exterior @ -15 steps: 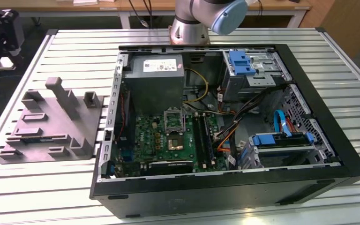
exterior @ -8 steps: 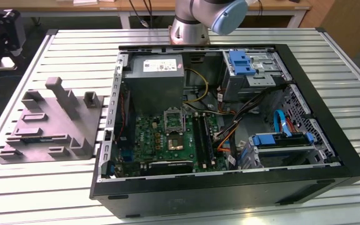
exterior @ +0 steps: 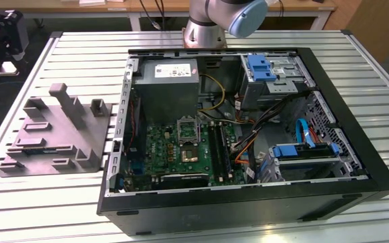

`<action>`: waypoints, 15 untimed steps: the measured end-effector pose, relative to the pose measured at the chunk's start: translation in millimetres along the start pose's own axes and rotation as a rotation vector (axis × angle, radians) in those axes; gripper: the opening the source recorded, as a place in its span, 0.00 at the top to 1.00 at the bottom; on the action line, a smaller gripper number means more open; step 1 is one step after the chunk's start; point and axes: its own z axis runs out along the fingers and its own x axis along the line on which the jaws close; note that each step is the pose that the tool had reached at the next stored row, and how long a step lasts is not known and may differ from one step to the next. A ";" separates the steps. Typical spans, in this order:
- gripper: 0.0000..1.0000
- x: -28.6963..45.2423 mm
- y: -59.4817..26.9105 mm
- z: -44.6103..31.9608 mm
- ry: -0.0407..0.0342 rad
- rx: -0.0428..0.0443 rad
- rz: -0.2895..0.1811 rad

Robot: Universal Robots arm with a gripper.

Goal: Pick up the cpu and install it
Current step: 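Pick up the cpu and move it towards the insertion slot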

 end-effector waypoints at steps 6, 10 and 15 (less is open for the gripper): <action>0.53 -4.4 0.0 0.1 -0.0001 0.0000 0.000; 0.53 -5.2 0.0 0.1 0.0000 0.0000 0.000; 0.53 -8.5 0.1 0.1 -0.0001 0.0000 0.000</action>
